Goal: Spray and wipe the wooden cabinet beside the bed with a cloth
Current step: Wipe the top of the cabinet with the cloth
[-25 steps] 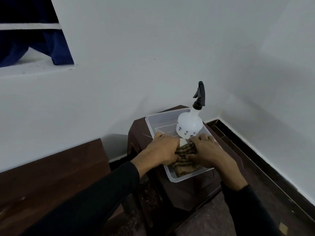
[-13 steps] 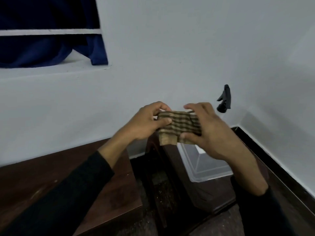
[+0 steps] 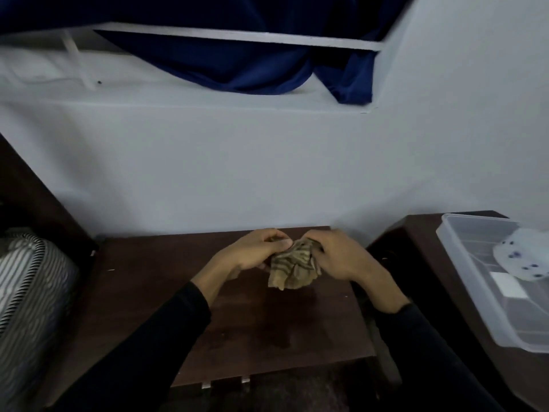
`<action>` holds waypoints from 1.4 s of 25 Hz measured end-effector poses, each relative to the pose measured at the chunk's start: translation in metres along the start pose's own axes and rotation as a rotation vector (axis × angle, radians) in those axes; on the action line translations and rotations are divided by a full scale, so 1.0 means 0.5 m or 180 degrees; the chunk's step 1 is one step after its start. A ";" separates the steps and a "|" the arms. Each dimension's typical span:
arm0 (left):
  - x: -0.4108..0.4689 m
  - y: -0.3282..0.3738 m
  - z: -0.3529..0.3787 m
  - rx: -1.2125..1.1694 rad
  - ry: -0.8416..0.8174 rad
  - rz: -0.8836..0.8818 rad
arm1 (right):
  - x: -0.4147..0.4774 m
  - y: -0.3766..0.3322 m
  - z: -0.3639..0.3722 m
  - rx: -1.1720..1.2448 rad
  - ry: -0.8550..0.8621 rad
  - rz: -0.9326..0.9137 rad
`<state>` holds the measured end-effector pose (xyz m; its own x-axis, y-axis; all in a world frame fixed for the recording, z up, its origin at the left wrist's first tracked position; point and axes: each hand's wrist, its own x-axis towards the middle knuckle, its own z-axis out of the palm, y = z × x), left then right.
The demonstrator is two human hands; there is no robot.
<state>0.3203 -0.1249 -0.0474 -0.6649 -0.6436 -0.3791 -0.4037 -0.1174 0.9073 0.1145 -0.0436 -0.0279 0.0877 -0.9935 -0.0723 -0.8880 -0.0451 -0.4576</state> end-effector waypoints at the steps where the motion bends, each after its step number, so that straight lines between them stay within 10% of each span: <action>1: -0.006 -0.011 -0.018 -0.0195 -0.0276 -0.0017 | 0.018 -0.010 0.008 0.0122 -0.0083 0.0169; 4: -0.008 -0.053 -0.054 -0.0262 -0.0770 0.0022 | 0.049 -0.016 0.030 0.0744 -0.0377 0.0588; 8: 0.036 -0.089 -0.055 0.0827 -0.0157 -0.0369 | 0.090 0.001 0.046 0.0412 -0.0482 0.1117; 13: 0.039 -0.156 -0.097 0.2485 0.1370 -0.0558 | 0.082 -0.025 0.140 -0.0660 0.1488 0.1159; 18: 0.000 -0.219 -0.145 0.2774 0.1646 -0.0202 | 0.078 -0.045 0.313 -0.0683 -0.0024 0.0881; 31: -0.138 -0.342 -0.183 0.2507 0.2272 -0.0375 | 0.151 0.135 0.251 -0.0740 0.0250 0.1714; 35: -0.136 -0.353 -0.225 0.2567 0.2027 -0.0338 | 0.127 0.050 0.308 -0.0770 0.0153 0.1096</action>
<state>0.5074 -0.1453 -0.1615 -0.2400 -0.9682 -0.0705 -0.8983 0.1940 0.3942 0.1673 -0.0918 -0.1806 -0.2486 -0.9584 -0.1405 -0.9427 0.2727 -0.1924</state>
